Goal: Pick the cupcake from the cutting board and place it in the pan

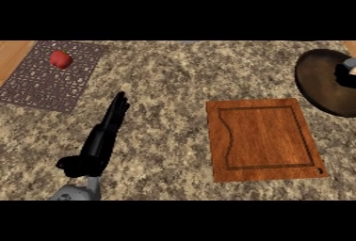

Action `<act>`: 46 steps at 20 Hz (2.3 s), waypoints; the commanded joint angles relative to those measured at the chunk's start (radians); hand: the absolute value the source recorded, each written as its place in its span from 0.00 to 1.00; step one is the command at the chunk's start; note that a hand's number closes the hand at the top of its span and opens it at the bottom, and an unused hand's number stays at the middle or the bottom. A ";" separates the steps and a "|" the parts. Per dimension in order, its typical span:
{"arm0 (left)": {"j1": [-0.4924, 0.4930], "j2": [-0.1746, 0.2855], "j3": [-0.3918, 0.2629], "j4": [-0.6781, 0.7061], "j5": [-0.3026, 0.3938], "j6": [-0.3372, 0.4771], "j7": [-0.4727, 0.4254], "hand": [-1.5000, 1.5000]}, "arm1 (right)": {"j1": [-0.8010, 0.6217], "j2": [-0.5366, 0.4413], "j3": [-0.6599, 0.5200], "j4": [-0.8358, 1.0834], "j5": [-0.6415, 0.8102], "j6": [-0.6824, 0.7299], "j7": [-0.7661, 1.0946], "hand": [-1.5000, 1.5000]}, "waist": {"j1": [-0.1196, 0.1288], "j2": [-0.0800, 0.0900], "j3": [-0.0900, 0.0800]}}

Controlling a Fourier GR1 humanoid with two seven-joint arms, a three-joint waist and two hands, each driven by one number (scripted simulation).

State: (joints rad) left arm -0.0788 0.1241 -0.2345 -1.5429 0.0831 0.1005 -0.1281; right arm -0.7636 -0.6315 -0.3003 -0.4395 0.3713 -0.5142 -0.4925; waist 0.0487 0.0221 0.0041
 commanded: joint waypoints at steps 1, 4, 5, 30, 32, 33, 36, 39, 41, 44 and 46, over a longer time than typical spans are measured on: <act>-0.041 0.001 0.012 0.009 0.009 -0.013 0.025 0.50 | -0.038 -0.012 -0.050 0.129 -0.018 -0.027 -0.098 1.00 | 0.017 0.008 0.002; 0.026 -0.011 -0.040 -0.032 -0.019 -0.008 0.000 0.50 | -0.059 -0.072 0.003 0.218 0.033 0.111 0.036 1.00 | 0.042 0.010 0.001; -0.032 -0.007 -0.001 -0.034 0.028 -0.028 0.026 0.50 | -0.068 -0.084 0.023 0.251 0.054 0.144 0.103 0.00 | 0.051 0.018 0.000; -0.006 -0.020 -0.009 -0.048 -0.013 0.007 0.053 0.50 | -0.059 -0.176 -0.219 0.334 -0.202 0.723 -0.125 0.00 | -0.001 0.001 0.004; 0.015 -0.033 -0.020 -0.008 -0.026 0.007 0.000 0.50 | -0.044 -0.179 -0.226 0.341 -0.213 0.816 -0.142 0.00 | 0.001 0.006 0.004; 0.007 0.022 0.040 -0.038 0.020 -0.032 0.019 0.50 | -0.016 -0.191 -0.239 0.347 -0.227 0.860 -0.159 0.00 | 0.000 0.002 0.004; 0.009 -0.010 0.008 -0.035 -0.002 -0.012 0.027 0.50 | 0.039 -0.217 -0.214 0.323 -0.205 0.970 -0.227 0.00 | -0.006 0.001 0.003; 0.054 0.004 0.010 -0.039 0.006 -0.032 0.001 0.50 | 0.082 -0.250 -0.210 0.314 -0.204 1.054 -0.270 0.00 | -0.004 -0.001 0.003; 0.014 -0.016 0.004 -0.050 -0.011 -0.002 0.037 0.50 | 0.097 -0.241 -0.213 0.310 -0.206 1.046 -0.281 0.00 | -0.001 0.002 0.004; -0.015 -0.023 0.017 -0.039 -0.013 0.007 0.048 0.50 | 0.143 -0.237 -0.203 0.284 -0.198 1.051 -0.339 0.00 | -0.010 0.000 0.004; 0.033 -0.017 0.000 -0.059 -0.023 0.002 0.026 0.50 | 0.159 -0.246 -0.191 0.268 -0.188 1.064 -0.355 0.00 | -0.008 -0.004 0.003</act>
State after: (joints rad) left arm -0.0643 0.1083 -0.2278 -1.5810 0.0656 0.0993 -0.1047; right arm -0.6486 -0.8626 -0.5010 -0.1590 0.1748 0.4454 -0.7393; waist 0.0420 0.0217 0.0081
